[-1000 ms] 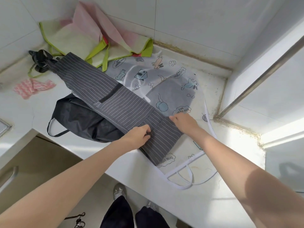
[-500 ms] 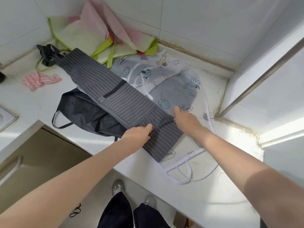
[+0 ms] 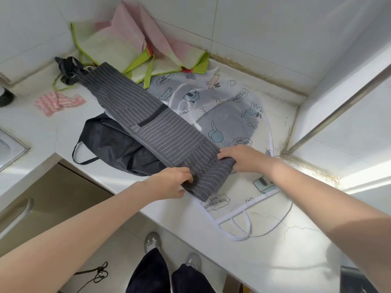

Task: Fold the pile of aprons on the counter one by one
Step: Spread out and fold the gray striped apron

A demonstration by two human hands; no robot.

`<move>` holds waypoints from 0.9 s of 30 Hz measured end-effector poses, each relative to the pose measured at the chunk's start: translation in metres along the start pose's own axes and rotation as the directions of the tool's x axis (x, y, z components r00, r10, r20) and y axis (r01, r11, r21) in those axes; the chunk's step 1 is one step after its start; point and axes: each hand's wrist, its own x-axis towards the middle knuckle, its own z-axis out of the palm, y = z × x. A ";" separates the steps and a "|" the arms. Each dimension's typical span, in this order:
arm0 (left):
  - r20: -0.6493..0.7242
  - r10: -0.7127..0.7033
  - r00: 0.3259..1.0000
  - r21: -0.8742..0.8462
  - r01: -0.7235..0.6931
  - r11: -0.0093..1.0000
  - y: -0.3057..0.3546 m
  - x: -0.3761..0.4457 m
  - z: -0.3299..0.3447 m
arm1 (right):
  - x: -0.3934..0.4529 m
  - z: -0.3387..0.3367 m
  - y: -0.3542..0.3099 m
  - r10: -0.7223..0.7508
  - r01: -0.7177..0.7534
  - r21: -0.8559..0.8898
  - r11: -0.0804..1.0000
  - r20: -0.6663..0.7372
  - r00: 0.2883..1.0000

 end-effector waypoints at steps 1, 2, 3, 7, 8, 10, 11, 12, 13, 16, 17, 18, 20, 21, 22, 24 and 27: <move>0.001 -0.029 1.000 -0.040 0.029 0.999 -0.001 -0.004 0.000 | 0.007 -0.010 -0.003 0.066 -0.066 0.107 0.992 0.002 0.998; -0.008 -0.082 0.997 -0.101 0.081 0.992 0.002 -0.007 0.001 | 0.012 -0.017 -0.003 0.120 -0.119 0.196 0.973 0.004 0.993; -0.035 -0.160 0.987 -0.186 0.151 0.971 0.003 -0.008 0.001 | 0.020 -0.024 -0.003 0.161 -0.157 0.270 0.950 0.007 0.987; 0.080 -0.461 0.884 -0.638 0.401 0.658 0.004 -0.005 -0.007 | 0.038 -0.030 -0.005 0.237 -0.228 0.507 0.831 0.049 0.970; 0.148 -0.475 0.867 -0.716 0.425 0.554 0.001 -0.005 -0.010 | 0.043 -0.027 -0.008 0.228 -0.226 0.503 0.834 0.059 0.972; 0.243 -0.477 0.845 -0.833 0.434 0.343 -0.003 -0.005 -0.015 | 0.050 -0.022 -0.014 0.217 -0.219 0.347 0.912 0.044 0.975; 0.288 -0.476 0.831 -0.863 0.440 0.247 -0.005 -0.006 -0.017 | 0.054 -0.019 -0.019 0.225 -0.225 0.245 0.943 0.028 0.974; 0.320 -0.474 0.820 -0.878 0.445 0.176 -0.007 -0.007 -0.020 | 0.058 -0.017 -0.025 0.235 -0.234 0.159 0.959 0.013 0.972; 0.345 -0.468 0.814 -0.880 0.454 0.140 -0.009 -0.008 -0.022 | 0.062 -0.015 -0.029 0.245 -0.244 0.100 0.965 0.001 0.969; 0.401 -0.447 0.800 -0.863 0.494 0.109 -0.016 -0.015 -0.031 | 0.070 -0.009 -0.040 0.258 -0.257 0.020 0.966 -0.023 0.966; 0.425 -0.451 0.784 -0.841 0.527 0.124 -0.021 -0.018 -0.034 | 0.071 -0.007 -0.042 0.262 -0.262 0.007 0.965 -0.033 0.965; 0.448 -0.462 0.765 -0.816 0.561 0.138 -0.025 -0.021 -0.037 | 0.072 -0.006 -0.043 0.268 -0.269 -0.008 0.963 -0.041 0.963; 0.459 -0.509 0.728 -0.778 0.606 0.165 -0.034 -0.024 -0.042 | 0.072 -0.002 -0.044 0.280 -0.283 -0.042 0.958 -0.059 0.958; 0.423 -0.551 0.719 -0.754 0.617 0.227 -0.035 -0.024 -0.044 | 0.071 -0.001 -0.046 0.292 -0.296 -0.055 0.954 -0.065 0.954; 0.342 -0.605 0.719 -0.690 0.629 0.358 -0.035 -0.024 -0.047 | 0.071 0.000 -0.047 0.303 -0.307 -0.051 0.950 -0.064 0.951; -0.003 -0.671 0.742 -0.356 0.626 0.694 -0.029 -0.020 -0.054 | 0.072 0.003 -0.048 0.320 -0.323 -0.049 0.945 -0.064 0.945; -0.356 -0.364 0.861 -0.062 0.367 0.928 -0.016 -0.009 -0.056 | 0.076 0.004 -0.048 0.313 -0.317 -0.055 0.947 -0.073 0.947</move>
